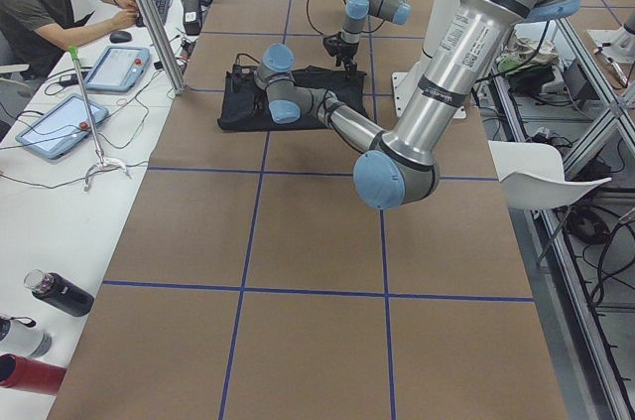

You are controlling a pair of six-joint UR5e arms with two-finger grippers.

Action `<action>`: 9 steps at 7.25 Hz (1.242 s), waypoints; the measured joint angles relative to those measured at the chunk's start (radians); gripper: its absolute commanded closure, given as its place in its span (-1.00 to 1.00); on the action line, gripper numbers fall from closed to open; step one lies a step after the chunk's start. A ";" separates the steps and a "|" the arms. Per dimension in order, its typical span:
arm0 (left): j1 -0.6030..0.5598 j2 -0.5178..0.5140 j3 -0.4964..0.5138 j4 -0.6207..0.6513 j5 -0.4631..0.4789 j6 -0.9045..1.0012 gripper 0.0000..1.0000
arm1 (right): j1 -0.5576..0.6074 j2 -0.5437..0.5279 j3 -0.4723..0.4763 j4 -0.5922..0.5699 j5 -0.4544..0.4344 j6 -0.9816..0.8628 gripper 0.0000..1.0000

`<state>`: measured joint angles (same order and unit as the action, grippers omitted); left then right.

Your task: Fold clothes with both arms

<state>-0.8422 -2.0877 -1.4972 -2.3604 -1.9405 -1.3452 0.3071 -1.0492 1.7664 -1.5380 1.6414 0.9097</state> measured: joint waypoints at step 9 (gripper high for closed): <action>0.002 -0.003 0.000 0.001 0.000 -0.002 -1.00 | 0.033 -0.029 0.011 -0.001 0.005 -0.010 -0.98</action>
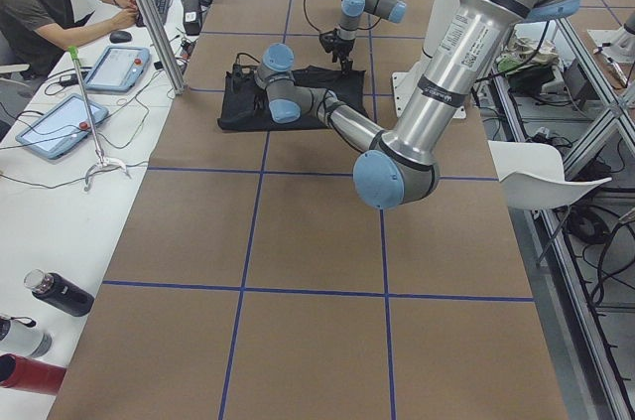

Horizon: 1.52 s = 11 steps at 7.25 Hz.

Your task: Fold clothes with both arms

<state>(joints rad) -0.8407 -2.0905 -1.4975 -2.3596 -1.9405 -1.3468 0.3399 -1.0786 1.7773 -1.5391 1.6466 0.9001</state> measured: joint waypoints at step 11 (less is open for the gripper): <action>0.000 -0.003 -0.016 0.006 0.000 -0.005 -1.00 | 0.062 -0.097 0.051 0.002 0.018 -0.032 -0.98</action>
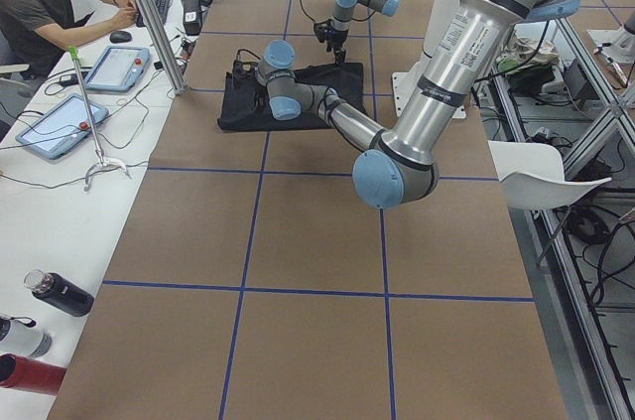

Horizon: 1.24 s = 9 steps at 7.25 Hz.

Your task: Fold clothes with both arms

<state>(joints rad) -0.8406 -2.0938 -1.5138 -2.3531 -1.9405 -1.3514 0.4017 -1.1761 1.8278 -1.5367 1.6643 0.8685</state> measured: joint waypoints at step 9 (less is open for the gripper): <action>0.000 0.003 0.001 0.000 0.000 0.003 -1.00 | 0.049 0.078 0.040 0.009 0.039 0.001 -0.99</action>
<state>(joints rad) -0.8406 -2.0909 -1.5127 -2.3535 -1.9406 -1.3489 0.4505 -1.0985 1.8678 -1.5281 1.7030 0.8692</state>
